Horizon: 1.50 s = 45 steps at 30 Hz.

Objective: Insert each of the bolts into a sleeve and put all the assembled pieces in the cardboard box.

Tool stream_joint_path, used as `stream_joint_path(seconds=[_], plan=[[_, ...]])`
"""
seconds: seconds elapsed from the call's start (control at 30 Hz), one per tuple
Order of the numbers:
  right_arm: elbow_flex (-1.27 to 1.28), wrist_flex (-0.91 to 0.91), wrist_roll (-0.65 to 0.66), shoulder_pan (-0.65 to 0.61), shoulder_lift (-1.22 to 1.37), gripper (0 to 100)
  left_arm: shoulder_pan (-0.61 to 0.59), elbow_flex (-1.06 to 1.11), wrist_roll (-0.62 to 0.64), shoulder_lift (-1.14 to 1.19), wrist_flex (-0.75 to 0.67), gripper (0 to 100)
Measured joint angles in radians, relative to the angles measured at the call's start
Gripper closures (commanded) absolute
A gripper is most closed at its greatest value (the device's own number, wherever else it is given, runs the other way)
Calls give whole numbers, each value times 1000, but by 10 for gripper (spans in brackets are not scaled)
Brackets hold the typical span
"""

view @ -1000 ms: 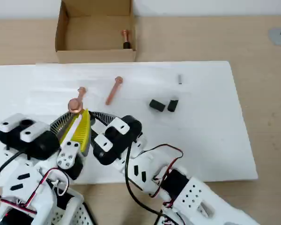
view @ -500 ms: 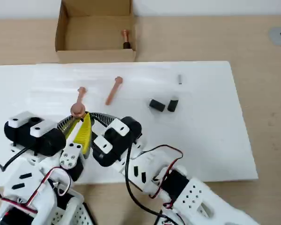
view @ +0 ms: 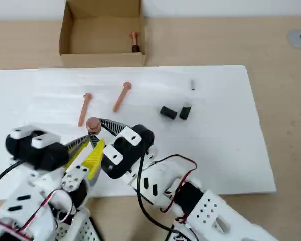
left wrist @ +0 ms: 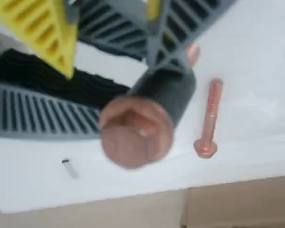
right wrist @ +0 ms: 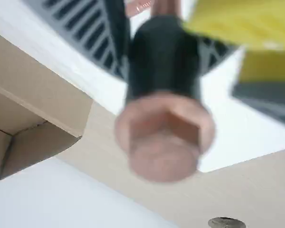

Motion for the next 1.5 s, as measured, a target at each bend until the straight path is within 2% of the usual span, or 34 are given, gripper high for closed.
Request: stream_joint_path(seconds=[0.17,0.33,0.43,0.6,0.77,1.0,1.37,1.5], plan=[[-8,17,-29,54,3,989,-169,-63,-9,0,0,885],[-221,192,-120,175,129,989,-364,-74,-54,0,0,886],[-396,264,-127,238,278,989,-471,-74,-63,0,0,886],[-683,287,-127,339,594,989,-629,-63,-144,0,-5,886],[-987,287,-132,407,934,989,-740,55,-193,0,-86,886],[-1418,287,-135,417,1379,989,-819,195,-210,0,-189,886],[-2211,292,-133,543,2193,989,-821,239,-210,2,-195,886],[-2503,334,-89,559,2449,989,-821,265,-216,2,-195,886]])
